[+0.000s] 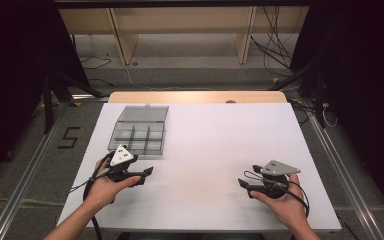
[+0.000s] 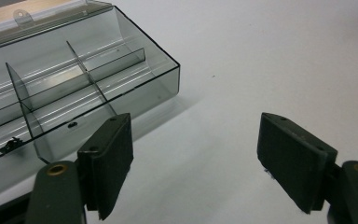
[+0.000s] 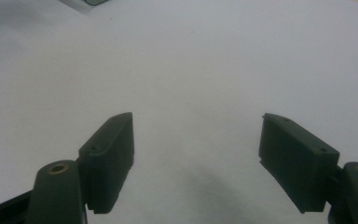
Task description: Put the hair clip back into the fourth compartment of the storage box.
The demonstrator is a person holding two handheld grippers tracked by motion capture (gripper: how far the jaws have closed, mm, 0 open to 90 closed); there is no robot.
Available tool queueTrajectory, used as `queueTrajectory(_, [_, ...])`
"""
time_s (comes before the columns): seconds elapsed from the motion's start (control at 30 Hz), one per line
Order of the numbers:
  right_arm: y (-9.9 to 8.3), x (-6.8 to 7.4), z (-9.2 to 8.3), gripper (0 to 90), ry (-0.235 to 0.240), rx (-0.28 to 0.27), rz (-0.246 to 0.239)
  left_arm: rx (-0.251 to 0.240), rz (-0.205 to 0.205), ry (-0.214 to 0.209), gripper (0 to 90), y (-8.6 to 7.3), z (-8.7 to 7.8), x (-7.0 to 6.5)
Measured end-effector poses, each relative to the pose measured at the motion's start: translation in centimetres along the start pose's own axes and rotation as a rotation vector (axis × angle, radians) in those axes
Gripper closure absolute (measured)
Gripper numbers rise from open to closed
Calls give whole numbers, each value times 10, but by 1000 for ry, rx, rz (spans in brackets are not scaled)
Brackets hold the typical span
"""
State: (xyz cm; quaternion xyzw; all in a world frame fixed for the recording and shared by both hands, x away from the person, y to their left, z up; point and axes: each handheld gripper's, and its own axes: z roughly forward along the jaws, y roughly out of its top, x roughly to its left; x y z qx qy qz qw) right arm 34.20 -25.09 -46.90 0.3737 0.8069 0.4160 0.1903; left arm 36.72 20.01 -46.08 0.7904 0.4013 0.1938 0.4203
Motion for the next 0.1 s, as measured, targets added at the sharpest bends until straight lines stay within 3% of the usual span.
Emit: queueTrajectory(0.1, [-1, 0, 1, 273, 4, 7, 3, -2, -1, -6, 266, -1, -1, -4])
